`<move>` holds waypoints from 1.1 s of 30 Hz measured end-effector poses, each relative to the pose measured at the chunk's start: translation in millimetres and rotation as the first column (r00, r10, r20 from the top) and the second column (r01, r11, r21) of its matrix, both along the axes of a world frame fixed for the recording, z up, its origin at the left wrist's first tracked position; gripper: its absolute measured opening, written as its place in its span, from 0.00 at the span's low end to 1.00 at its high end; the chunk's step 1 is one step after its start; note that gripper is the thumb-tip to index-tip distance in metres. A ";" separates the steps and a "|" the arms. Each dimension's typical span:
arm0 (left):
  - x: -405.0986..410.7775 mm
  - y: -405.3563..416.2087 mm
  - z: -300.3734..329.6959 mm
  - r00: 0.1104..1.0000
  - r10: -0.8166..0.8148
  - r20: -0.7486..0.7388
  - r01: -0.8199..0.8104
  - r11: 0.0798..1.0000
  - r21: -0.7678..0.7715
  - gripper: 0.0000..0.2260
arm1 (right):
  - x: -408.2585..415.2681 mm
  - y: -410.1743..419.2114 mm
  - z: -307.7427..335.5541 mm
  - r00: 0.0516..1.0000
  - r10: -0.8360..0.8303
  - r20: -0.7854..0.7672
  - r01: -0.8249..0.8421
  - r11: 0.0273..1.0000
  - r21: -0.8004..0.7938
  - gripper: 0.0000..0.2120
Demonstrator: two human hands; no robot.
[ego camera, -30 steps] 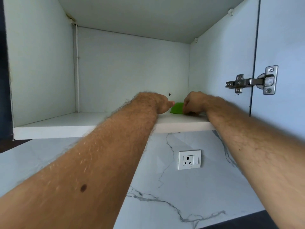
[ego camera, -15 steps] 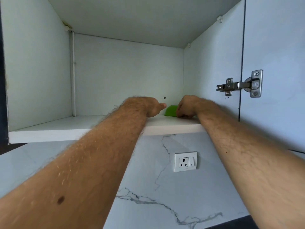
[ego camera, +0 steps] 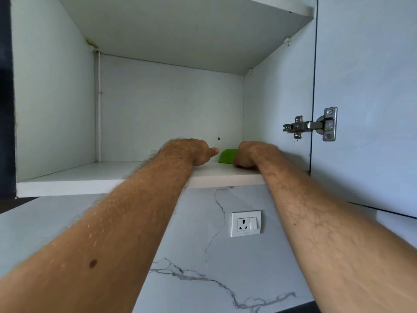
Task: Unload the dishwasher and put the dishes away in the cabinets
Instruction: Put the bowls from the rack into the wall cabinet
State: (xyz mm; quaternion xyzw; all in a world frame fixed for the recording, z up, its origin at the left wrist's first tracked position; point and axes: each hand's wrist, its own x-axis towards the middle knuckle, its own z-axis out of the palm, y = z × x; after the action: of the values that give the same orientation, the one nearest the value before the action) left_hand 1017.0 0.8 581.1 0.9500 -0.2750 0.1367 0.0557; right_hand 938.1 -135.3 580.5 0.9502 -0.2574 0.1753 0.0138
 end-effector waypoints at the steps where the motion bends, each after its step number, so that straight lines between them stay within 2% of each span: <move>1: -1.1 -0.4 0.7 1.000 -0.005 -0.003 0.005 1.000 -0.009 0.30 | -1.9 1.1 -0.7 1.000 -0.005 0.001 0.005 1.000 0.000 0.15; 8: -15.7 7.7 0.2 0.997 -0.072 0.032 0.074 0.996 -0.058 0.27 | -15.7 11.5 -9.4 0.997 -0.003 0.074 -0.005 0.994 0.105 0.15; 11: -26.4 15.6 1.7 0.993 -0.079 0.085 0.085 0.993 -0.077 0.23 | -28.4 14.4 -11.3 0.994 0.006 0.112 -0.024 0.988 0.152 0.12; 15: -39.8 33.1 -6.0 0.986 -0.077 0.150 0.090 0.993 -0.078 0.21 | -40.9 18.1 -19.7 0.969 0.009 0.246 -0.059 0.978 0.200 0.10; 19: -55.7 51.4 -12.2 0.977 -0.102 0.185 0.115 0.991 -0.061 0.19 | -58.3 31.3 -31.6 0.907 -0.056 0.418 -0.023 0.983 0.182 0.10; 25: -75.0 67.8 -24.0 0.953 -0.184 0.241 0.232 0.955 -0.184 0.21 | -107.4 49.4 -44.5 0.865 -0.149 0.479 0.096 0.986 0.134 0.14; 28: -92.7 69.1 -45.4 0.899 -0.254 0.356 0.342 0.916 -0.211 0.20 | -137.0 60.3 -53.8 0.862 -0.196 0.468 0.151 0.980 0.131 0.14; 30: -106.0 65.9 -62.5 0.824 -0.317 0.470 0.463 0.855 -0.235 0.23 | -155.3 65.1 -62.3 0.861 -0.218 0.460 0.174 0.975 0.136 0.14; 33: -129.4 64.0 -81.2 0.702 -0.377 0.604 0.588 0.785 -0.193 0.24 | -185.2 72.4 -79.4 0.859 -0.267 0.436 0.233 0.964 0.132 0.14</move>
State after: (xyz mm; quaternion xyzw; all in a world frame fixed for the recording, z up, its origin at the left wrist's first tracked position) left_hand 887.6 64.8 499.9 0.7356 -0.4917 0.4254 0.1901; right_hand 752.9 -62.9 501.0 0.8420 -0.3809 0.3773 -0.0592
